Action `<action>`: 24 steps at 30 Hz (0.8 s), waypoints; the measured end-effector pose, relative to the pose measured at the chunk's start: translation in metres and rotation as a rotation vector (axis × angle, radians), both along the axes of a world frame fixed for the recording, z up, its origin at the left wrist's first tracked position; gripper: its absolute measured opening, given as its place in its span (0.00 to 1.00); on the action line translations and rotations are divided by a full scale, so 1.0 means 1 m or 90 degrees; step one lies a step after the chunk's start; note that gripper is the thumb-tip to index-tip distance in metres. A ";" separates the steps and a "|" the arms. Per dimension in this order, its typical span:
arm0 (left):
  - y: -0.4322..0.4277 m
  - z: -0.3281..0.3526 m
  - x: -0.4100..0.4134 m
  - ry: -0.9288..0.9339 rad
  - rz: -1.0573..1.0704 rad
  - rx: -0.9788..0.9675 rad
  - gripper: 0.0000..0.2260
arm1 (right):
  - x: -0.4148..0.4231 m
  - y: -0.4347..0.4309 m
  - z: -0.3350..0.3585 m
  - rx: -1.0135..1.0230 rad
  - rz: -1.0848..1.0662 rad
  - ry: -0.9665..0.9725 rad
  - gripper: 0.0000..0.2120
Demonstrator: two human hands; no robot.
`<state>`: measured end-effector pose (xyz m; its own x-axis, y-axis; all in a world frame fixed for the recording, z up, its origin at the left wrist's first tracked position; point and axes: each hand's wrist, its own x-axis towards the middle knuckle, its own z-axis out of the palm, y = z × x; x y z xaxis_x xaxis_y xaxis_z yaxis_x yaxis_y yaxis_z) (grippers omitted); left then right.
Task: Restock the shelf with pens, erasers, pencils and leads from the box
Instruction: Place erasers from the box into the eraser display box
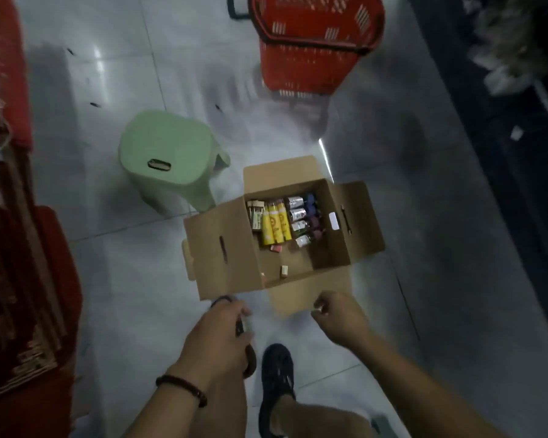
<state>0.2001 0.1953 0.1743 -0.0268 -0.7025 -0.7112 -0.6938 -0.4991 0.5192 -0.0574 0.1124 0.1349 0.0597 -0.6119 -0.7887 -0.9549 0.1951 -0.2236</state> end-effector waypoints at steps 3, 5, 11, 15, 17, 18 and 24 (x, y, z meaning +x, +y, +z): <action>-0.035 -0.093 -0.011 0.019 0.064 0.031 0.07 | 0.002 -0.040 -0.099 0.028 -0.017 0.028 0.13; -0.053 -0.156 -0.018 0.017 0.113 0.066 0.05 | 0.007 -0.064 -0.170 0.048 0.001 0.047 0.12; -0.084 -0.309 -0.045 0.017 0.293 0.110 0.10 | 0.024 -0.108 -0.348 0.052 0.156 0.084 0.22; -0.088 -0.358 -0.063 0.016 0.366 0.108 0.13 | 0.031 -0.107 -0.424 0.062 0.051 0.080 0.27; -0.083 -0.369 -0.069 0.000 0.388 0.091 0.13 | 0.036 -0.100 -0.445 0.084 0.029 0.063 0.27; -0.081 -0.372 -0.071 -0.002 0.398 0.085 0.12 | 0.037 -0.097 -0.452 0.084 0.029 0.060 0.27; -0.081 -0.377 -0.071 0.004 0.407 0.087 0.12 | 0.043 -0.098 -0.469 -0.059 -0.182 0.022 0.19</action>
<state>0.1291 0.1139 -0.2022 0.3622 -0.4849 -0.7960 -0.2349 -0.8739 0.4255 -0.0145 0.0142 -0.3342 -0.1505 -0.6701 -0.7269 -0.8719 0.4366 -0.2219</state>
